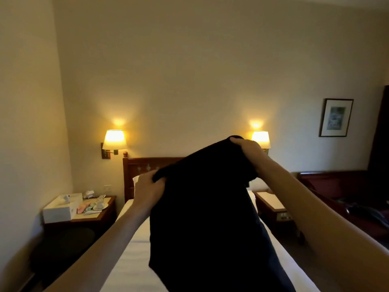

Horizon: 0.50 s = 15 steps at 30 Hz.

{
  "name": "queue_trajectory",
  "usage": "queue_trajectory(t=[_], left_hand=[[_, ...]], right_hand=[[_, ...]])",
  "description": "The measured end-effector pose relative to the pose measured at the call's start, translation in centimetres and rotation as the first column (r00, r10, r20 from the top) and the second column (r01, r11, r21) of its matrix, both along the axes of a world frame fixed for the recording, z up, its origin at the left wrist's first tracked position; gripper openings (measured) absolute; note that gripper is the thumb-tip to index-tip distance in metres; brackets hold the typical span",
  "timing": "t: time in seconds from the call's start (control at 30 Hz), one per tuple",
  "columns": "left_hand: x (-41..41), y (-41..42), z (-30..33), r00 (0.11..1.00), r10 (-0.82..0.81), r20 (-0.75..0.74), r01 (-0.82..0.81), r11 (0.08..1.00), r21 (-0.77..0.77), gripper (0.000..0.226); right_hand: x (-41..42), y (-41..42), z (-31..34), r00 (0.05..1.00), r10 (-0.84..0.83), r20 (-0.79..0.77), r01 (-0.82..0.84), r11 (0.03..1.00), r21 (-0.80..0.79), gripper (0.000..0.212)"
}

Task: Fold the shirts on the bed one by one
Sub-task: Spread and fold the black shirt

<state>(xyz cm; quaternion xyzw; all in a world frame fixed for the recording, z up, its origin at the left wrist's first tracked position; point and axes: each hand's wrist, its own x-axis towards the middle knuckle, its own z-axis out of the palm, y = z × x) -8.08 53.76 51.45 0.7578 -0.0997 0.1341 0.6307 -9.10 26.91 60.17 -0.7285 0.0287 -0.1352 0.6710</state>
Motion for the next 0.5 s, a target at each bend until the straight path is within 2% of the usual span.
queue_trajectory(t=[0.03,0.07,0.1,0.13,0.17,0.2,0.23,0.27,0.3,0.33,0.4,0.43,0.5], left_hand=[[0.2,-0.6,1.1,0.999,-0.010,0.049,0.012,1.000,-0.025,0.016],[0.4,-1.4,2.3,0.995,-0.024,0.093,0.028,0.999,-0.033,0.017],[0.6,-2.2,3.7,0.991,-0.031,0.129,0.033,0.999,-0.017,0.017],[0.9,-3.3,4.9,0.987,-0.024,0.161,0.021,1.000,0.021,0.017],[1.1,-4.4,6.0,0.981,-0.007,0.193,-0.008,0.997,0.072,0.017],[1.3,-5.5,6.9,0.973,0.015,0.229,-0.045,0.991,0.124,0.017],[1.4,-6.5,7.6,0.963,0.032,0.266,-0.080,0.982,0.169,0.017],[1.4,-7.3,8.2,0.954,0.039,0.297,-0.105,0.972,0.211,0.019],[1.5,-7.8,8.6,0.948,0.031,0.316,-0.116,0.960,0.256,0.021],[1.6,-8.0,8.8,0.945,0.013,0.328,-0.118,0.946,0.302,0.023],[2.1,-7.0,9.3,0.932,-0.033,0.362,-0.121,0.912,0.393,0.025],[2.5,-5.9,9.6,0.920,-0.056,0.387,-0.132,0.887,0.443,0.028],[3.0,-3.6,9.9,0.903,-0.133,0.409,-0.135,0.816,0.562,0.037]], right_hand=[[0.4,-0.8,-0.2,0.989,-0.137,0.056,0.147,0.953,-0.264,0.036],[0.8,-1.4,-0.7,0.949,-0.269,0.164,0.315,0.810,-0.495,0.046],[0.7,-1.5,-1.4,0.895,-0.331,0.299,0.446,0.676,-0.586,0.062],[0.0,-1.1,-2.2,0.874,-0.286,0.392,0.478,0.652,-0.588,0.079],[-0.8,-0.3,-3.3,0.883,-0.140,0.447,0.398,0.728,-0.558,0.089],[-1.5,0.7,-4.7,0.884,0.046,0.465,0.241,0.807,-0.539,0.094],[-1.7,1.8,-6.4,0.878,0.192,0.438,0.119,0.799,-0.589,0.101],[-1.9,2.5,-8.2,0.877,0.250,0.410,0.117,0.717,-0.687,0.105],[-1.8,2.4,-9.7,0.887,0.251,0.388,0.138,0.657,-0.741,0.102],[-1.5,1.8,-10.7,0.901,0.199,0.386,0.173,0.650,-0.740,0.082],[-1.0,-0.4,-12.0,0.915,0.053,0.399,0.221,0.763,-0.607,0.020],[-0.9,-1.6,-11.9,0.917,0.005,0.399,0.234,0.803,-0.549,0.010],[-0.9,-3.4,-10.5,0.918,-0.036,0.395,0.236,0.849,-0.473,0.023]])
